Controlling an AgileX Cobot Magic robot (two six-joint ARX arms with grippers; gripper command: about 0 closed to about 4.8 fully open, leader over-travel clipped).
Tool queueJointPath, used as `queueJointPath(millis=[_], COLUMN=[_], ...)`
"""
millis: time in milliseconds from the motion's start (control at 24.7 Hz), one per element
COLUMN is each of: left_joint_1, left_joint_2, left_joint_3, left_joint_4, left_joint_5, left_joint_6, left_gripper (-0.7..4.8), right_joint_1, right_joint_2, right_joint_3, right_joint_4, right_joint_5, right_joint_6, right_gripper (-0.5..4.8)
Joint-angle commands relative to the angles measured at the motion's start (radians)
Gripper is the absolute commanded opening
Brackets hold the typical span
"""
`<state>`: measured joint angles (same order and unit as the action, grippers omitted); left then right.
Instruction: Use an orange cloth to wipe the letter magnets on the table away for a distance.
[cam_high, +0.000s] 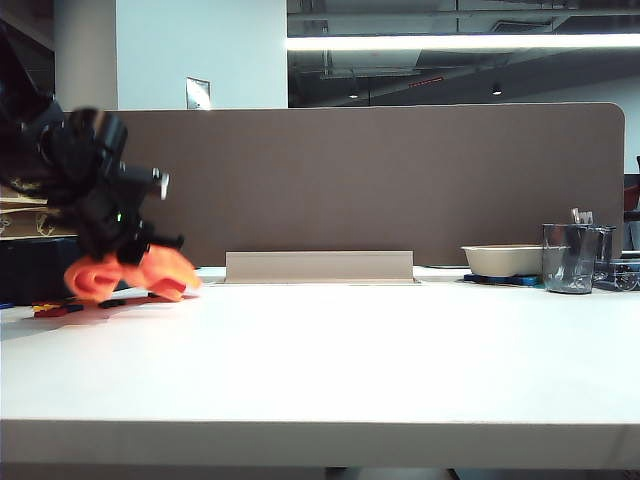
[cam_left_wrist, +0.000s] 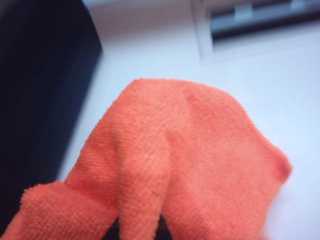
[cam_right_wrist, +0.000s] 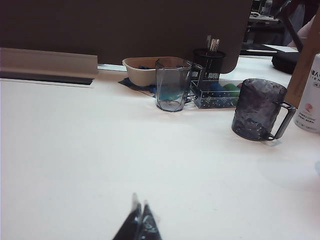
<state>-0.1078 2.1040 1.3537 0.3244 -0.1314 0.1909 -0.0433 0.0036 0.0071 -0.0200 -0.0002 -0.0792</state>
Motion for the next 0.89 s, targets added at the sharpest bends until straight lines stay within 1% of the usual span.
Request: queueJointPath(millis=[41, 162, 243, 446, 568, 608, 689, 852, 892], left_joint_1=[-0.011, -0.019, -0.028, -0.056, -0.093, -0.111, -0.142, -0.198, -0.241], left_joint_2=[-0.062, -0.108, -0.146, -0.250, -0.330, -0.352, -0.395, -0.433, -0.447], left_joint_3=[0.007, 0.007, 0.007, 0.006, 0.005, 0.005, 0.005, 0.005, 0.005], left_joint_4=[0.030, 0.007, -0.023, -0.155, -0.256, -0.274, -0.289, -0.308, -0.335], left_joint_5=[0.011, 0.043, 0.047, 0.068, 0.076, 0.090, 0.150, 0.216, 0.233], left_joint_6=[0.004, 0.004, 0.004, 0.003, -0.008, -0.008, -0.008, -0.030, -0.036], left_gripper=[0.16, 0.17, 0.17, 0.17, 0.16, 0.16, 0.16, 0.16, 0.16], right_joint_1=[0.000, 0.000, 0.000, 0.000, -0.001, -0.001, -0.001, 0.000, 0.000], right_joint_2=[-0.004, -0.004, -0.004, -0.004, -0.004, -0.004, -0.004, -0.004, -0.004], right_joint_3=[-0.008, -0.008, -0.008, -0.008, -0.008, -0.008, -0.008, -0.008, -0.008], right_joint_4=[0.013, 0.013, 0.013, 0.013, 0.013, 0.013, 0.013, 0.013, 0.013], right_joint_5=[0.001, 0.001, 0.001, 0.001, 0.001, 0.001, 0.001, 0.001, 0.001], right_joint_6=[0.001, 0.001, 0.001, 0.001, 0.001, 0.001, 0.001, 0.001, 0.001], right_gripper=[-0.05, -0.05, -0.05, -0.05, -0.05, -0.05, -0.05, -0.05, -0.05])
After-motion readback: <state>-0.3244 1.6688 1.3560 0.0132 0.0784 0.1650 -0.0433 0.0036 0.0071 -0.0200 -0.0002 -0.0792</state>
